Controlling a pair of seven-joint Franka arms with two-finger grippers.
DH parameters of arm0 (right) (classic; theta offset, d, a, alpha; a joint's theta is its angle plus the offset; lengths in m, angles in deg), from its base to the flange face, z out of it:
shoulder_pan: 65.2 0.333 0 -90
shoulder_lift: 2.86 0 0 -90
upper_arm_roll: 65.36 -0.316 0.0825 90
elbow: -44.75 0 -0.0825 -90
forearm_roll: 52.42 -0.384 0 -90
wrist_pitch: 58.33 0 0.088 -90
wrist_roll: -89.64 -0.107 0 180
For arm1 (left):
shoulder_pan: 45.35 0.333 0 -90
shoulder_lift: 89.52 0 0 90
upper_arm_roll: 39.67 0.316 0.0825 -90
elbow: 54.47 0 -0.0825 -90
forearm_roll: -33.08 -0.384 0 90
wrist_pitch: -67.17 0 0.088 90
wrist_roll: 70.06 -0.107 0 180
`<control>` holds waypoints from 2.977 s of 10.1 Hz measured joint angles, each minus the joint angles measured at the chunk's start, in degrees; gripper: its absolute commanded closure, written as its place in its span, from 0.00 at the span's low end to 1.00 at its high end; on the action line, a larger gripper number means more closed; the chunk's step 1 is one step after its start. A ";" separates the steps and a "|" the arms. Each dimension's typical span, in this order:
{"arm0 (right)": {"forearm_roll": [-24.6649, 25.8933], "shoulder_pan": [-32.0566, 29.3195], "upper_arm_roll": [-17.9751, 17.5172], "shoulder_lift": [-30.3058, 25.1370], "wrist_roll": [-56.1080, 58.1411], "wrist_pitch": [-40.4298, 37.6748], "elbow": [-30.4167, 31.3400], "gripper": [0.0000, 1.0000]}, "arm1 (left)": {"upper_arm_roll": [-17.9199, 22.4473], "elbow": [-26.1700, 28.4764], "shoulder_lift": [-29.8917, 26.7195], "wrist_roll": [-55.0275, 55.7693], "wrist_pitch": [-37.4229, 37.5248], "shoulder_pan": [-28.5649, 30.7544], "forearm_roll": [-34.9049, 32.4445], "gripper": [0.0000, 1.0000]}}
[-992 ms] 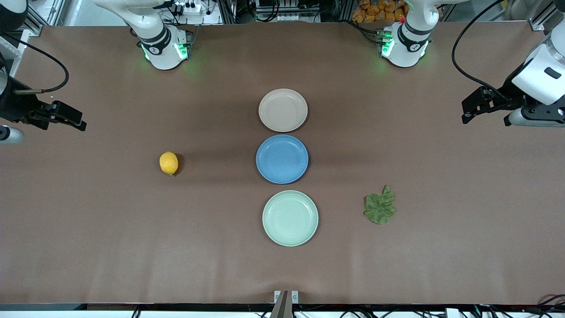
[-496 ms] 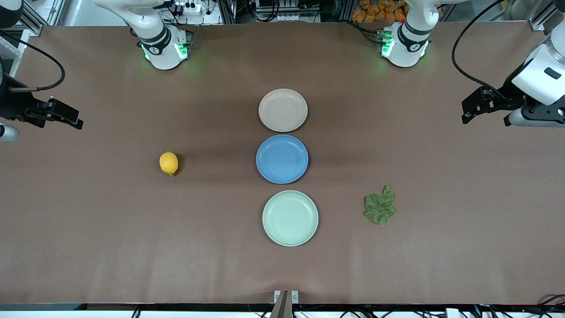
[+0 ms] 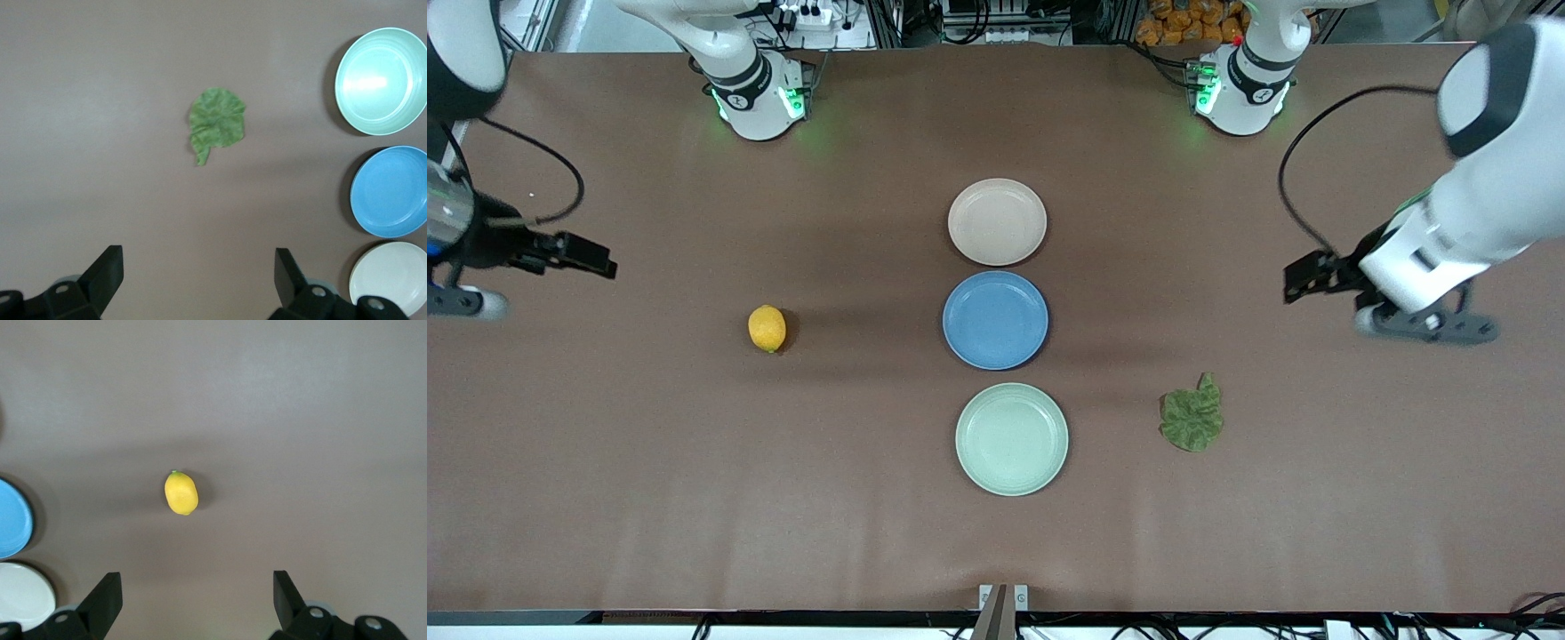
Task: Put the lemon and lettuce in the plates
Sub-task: 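Reach the right gripper to the lemon while the left gripper reaches the lettuce, then close the right gripper on the lemon while the left gripper grasps lettuce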
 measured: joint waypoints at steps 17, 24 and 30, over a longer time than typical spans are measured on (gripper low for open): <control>-4.71 4.02 -0.82 18.76 1.49 32.47 23.33 0.00 | 0.20 -1.13 30.05 -0.64 -26.07 -6.57 -12.00 0.00; -7.61 4.10 -1.50 20.46 3.62 33.32 23.33 0.48 | 1.77 -1.25 32.58 -0.64 -28.23 -6.28 -12.00 0.00; -7.71 5.91 -1.77 19.79 4.09 31.11 21.99 1.00 | 1.92 -1.53 33.42 -0.64 -29.05 -6.31 -12.00 0.36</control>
